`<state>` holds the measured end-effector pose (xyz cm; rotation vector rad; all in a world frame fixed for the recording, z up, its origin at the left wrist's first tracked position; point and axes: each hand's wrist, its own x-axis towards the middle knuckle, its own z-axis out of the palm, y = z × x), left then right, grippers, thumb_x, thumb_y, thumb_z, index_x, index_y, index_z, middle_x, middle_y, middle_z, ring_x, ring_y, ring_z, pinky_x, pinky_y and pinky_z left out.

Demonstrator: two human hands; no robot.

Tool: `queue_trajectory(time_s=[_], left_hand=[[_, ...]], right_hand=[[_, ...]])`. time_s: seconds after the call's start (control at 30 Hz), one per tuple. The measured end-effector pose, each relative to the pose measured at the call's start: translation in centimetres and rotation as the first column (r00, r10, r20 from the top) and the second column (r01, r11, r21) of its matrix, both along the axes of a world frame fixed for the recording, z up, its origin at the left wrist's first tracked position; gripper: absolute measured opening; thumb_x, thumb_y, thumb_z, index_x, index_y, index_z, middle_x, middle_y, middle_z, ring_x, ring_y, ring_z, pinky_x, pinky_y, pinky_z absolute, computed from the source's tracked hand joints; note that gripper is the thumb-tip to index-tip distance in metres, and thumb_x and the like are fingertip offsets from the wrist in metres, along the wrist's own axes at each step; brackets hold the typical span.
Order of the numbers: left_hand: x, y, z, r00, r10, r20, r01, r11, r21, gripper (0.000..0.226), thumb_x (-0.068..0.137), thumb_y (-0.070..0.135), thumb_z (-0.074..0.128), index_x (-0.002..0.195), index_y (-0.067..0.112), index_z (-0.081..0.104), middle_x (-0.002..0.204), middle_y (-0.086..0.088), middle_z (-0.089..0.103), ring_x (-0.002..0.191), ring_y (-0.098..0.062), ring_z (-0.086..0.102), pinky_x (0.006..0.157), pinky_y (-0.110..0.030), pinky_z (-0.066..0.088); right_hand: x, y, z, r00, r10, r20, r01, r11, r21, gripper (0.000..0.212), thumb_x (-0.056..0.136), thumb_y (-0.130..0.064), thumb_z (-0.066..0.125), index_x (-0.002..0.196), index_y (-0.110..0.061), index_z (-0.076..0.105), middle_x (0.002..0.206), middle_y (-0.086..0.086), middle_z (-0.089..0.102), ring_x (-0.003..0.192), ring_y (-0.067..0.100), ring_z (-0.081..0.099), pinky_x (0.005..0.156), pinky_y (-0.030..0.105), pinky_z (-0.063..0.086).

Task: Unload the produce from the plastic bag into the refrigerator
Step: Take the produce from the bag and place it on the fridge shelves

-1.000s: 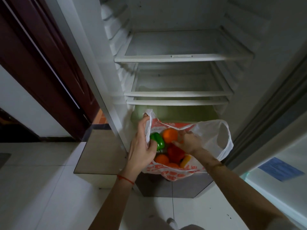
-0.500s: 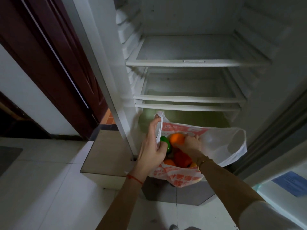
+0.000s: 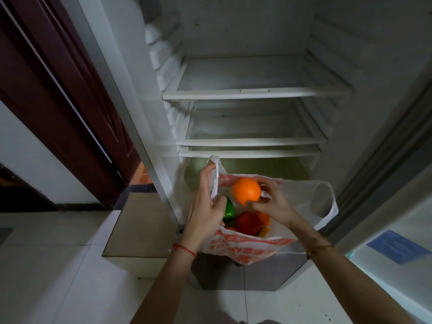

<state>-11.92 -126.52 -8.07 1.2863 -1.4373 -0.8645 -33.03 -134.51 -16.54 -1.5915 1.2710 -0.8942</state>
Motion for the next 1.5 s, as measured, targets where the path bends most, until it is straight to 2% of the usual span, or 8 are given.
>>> queue_trajectory(time_s=[0.13,0.23,0.57,0.9,1.1,1.27,1.4,1.5], left_hand=[[0.3,-0.5,-0.1,1.0,-0.002,0.013,0.002,1.0,0.005,0.074,0.087,0.002,0.056,0.137,0.048,0.027,0.145,0.003,0.039,0.12,-0.034,0.056,0.081,-0.064,0.054],[0.4,-0.7,-0.1,1.0,0.008,0.004,-0.008,0.999,0.039,0.076,0.088,-0.001,0.056,0.133,0.052,0.027,0.144,0.003,0.041,0.11,-0.044,0.059,0.077,-0.058,0.056],[0.5,-1.8,1.0,0.996,-0.008,-0.088,0.015,0.997,0.074,0.069,0.091,-0.003,0.052,0.139,0.04,0.028,0.138,0.004,0.046,0.057,-0.019,0.062,0.043,-0.027,0.05],[0.9,-2.8,1.8,0.992,-0.007,-0.126,0.027,0.987,0.159,0.071,0.093,-0.003,0.052,0.141,0.044,0.026,0.114,0.021,0.049,0.059,-0.027,0.065,0.046,-0.033,0.053],[1.5,-3.1,1.9,0.994,0.027,-0.108,-0.011,0.989,0.145,0.07,0.093,-0.004,0.051,0.144,0.037,0.026,0.149,0.016,0.027,0.058,-0.016,0.066,0.043,-0.022,0.049],[1.9,-3.1,1.9,0.996,0.037,-0.077,-0.026,0.99,0.139,0.067,0.093,-0.004,0.051,0.145,0.031,0.027,0.145,0.015,0.03,0.056,-0.011,0.065,0.045,-0.017,0.046],[2.3,-3.3,1.5,0.998,0.057,-0.035,-0.052,0.992,0.117,0.067,0.092,0.001,0.054,0.141,0.039,0.029,0.147,0.006,0.038,0.087,-0.03,0.067,0.054,-0.025,0.053],[2.3,-3.3,1.4,0.997,0.041,-0.059,-0.034,0.992,0.122,0.066,0.093,0.0,0.054,0.142,0.037,0.03,0.146,0.007,0.038,0.072,-0.016,0.064,0.049,-0.019,0.049]], right_hand=[[-0.2,2.0,4.0,0.986,0.07,0.15,-0.064,0.997,-0.04,0.068,0.071,-0.01,0.08,0.128,-0.025,0.045,0.133,-0.005,0.045,0.117,0.014,0.053,0.083,0.022,0.054],[0.2,2.8,7.1,0.974,0.088,0.207,-0.065,0.991,-0.116,0.069,0.07,-0.017,0.078,0.129,-0.023,0.042,0.133,-0.005,0.045,0.117,0.011,0.055,0.086,0.024,0.053],[3.1,0.5,17.9,0.964,0.17,0.206,-0.062,0.892,-0.447,0.073,0.076,-0.012,0.076,0.137,-0.019,0.037,0.143,-0.002,0.035,0.124,0.01,0.049,0.087,0.026,0.053],[9.2,-6.5,24.3,0.987,-0.062,0.145,0.139,0.78,-0.611,0.078,0.073,-0.026,0.081,0.133,-0.012,0.033,0.131,0.0,0.043,0.112,0.013,0.053,0.088,0.019,0.047],[13.4,-11.1,25.3,0.991,-0.126,-0.042,0.082,0.83,-0.552,0.08,0.07,-0.027,0.082,0.136,-0.01,0.04,0.135,0.011,0.046,0.119,0.024,0.052,0.085,0.026,0.04],[15.5,-12.9,25.1,0.984,-0.092,-0.152,0.005,0.868,-0.496,0.083,0.069,-0.028,0.084,0.137,-0.009,0.04,0.136,0.013,0.047,0.121,0.026,0.05,0.085,0.026,0.038],[16.2,-13.7,24.8,0.979,-0.088,-0.184,-0.01,0.88,-0.475,0.084,0.07,-0.027,0.084,0.138,-0.01,0.038,0.137,0.012,0.046,0.122,0.028,0.05,0.085,0.027,0.039],[16.2,-13.9,24.8,0.98,-0.087,-0.177,-0.003,0.89,-0.457,0.084,0.071,-0.025,0.083,0.139,-0.01,0.037,0.138,0.011,0.046,0.123,0.027,0.049,0.085,0.027,0.04]])
